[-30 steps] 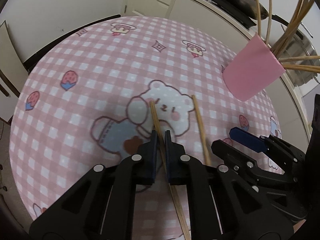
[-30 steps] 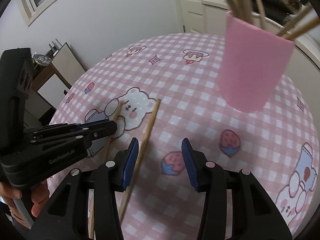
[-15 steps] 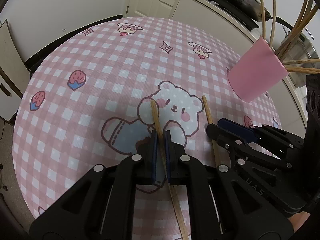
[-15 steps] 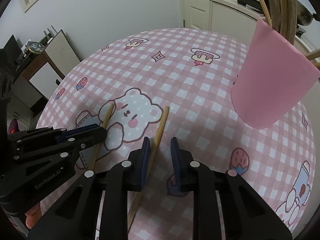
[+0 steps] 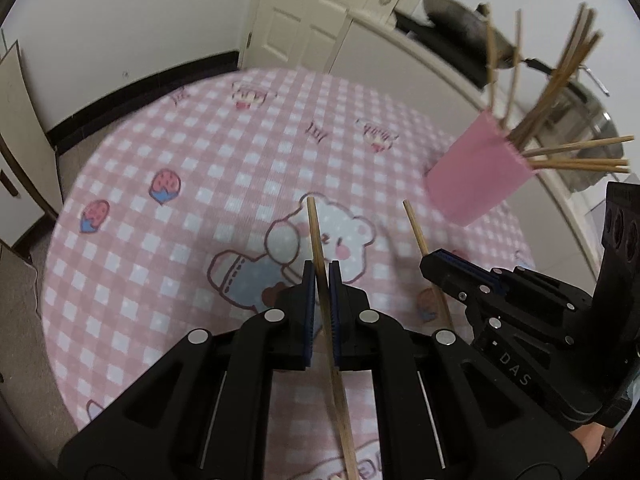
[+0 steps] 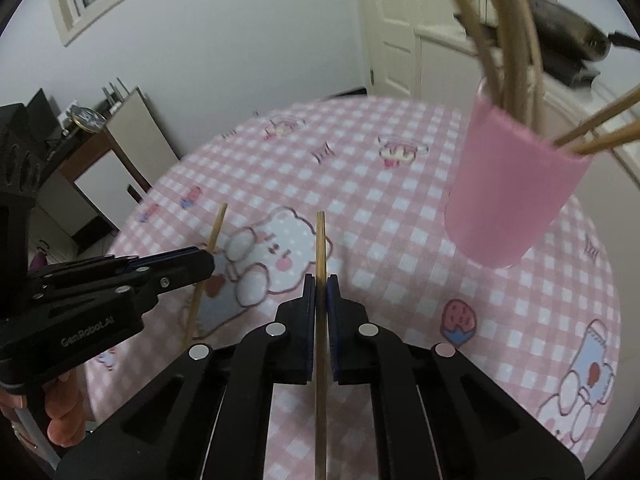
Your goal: Organize utensils
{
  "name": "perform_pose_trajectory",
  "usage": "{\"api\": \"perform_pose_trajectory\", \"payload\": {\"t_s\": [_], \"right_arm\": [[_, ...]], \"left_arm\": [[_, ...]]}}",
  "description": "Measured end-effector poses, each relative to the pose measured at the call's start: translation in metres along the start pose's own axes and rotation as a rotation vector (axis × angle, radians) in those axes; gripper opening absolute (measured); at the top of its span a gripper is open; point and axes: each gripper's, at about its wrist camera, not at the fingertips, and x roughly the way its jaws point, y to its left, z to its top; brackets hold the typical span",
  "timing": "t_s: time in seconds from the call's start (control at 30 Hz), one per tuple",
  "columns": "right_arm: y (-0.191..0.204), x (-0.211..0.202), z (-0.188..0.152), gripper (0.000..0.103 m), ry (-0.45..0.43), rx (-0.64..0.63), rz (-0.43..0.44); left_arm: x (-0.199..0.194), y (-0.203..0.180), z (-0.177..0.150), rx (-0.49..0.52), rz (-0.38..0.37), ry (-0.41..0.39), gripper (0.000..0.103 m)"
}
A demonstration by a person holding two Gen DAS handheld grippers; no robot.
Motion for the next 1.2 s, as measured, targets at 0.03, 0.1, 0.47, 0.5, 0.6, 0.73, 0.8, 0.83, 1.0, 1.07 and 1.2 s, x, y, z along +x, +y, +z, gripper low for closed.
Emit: {"api": "perform_pose_trajectory", "payload": {"t_s": [0.03, 0.1, 0.47, 0.5, 0.6, 0.73, 0.8, 0.83, 1.0, 1.07, 1.2], "right_arm": [[0.003, -0.010, 0.001, 0.004, -0.023, -0.009, 0.005], [0.006, -0.025, 0.003, 0.004, -0.059, -0.018, 0.017], [0.014, -0.106, 0.003, 0.004, -0.236, -0.044, 0.040], [0.014, -0.111, 0.003, 0.004, -0.243, -0.044, 0.039], [0.011, -0.113, 0.003, 0.004, -0.233, -0.045, 0.044], [0.007, -0.105, -0.002, 0.004, -0.200, -0.034, 0.050], [0.007, -0.099, -0.002, 0.004, -0.179, -0.029, 0.048], [0.006, -0.097, -0.002, 0.004, -0.172, -0.027, 0.051], [0.001, -0.072, -0.002, 0.004, -0.107, -0.014, 0.052], [-0.003, -0.061, -0.002, 0.004, -0.085, -0.003, 0.057], [-0.011, -0.038, -0.006, 0.005, -0.034, 0.013, 0.059]], "left_arm": [[-0.008, -0.003, 0.001, 0.004, -0.007, -0.018, 0.007], [-0.022, -0.009, 0.001, 0.013, -0.016, -0.047, 0.007], [-0.110, -0.049, -0.002, 0.093, -0.075, -0.245, 0.006], [-0.111, -0.053, -0.001, 0.101, -0.064, -0.246, 0.006], [-0.114, -0.055, 0.000, 0.091, -0.059, -0.234, 0.006], [-0.104, -0.049, -0.004, 0.077, -0.044, -0.189, 0.007], [-0.094, -0.046, -0.005, 0.072, -0.031, -0.159, 0.007], [-0.088, -0.044, -0.004, 0.071, -0.022, -0.145, 0.007], [-0.057, -0.035, -0.006, 0.063, 0.013, -0.074, 0.007], [-0.039, -0.031, -0.006, 0.064, 0.032, -0.033, 0.007], [-0.009, -0.024, -0.008, 0.060, 0.064, 0.033, 0.007]]}}
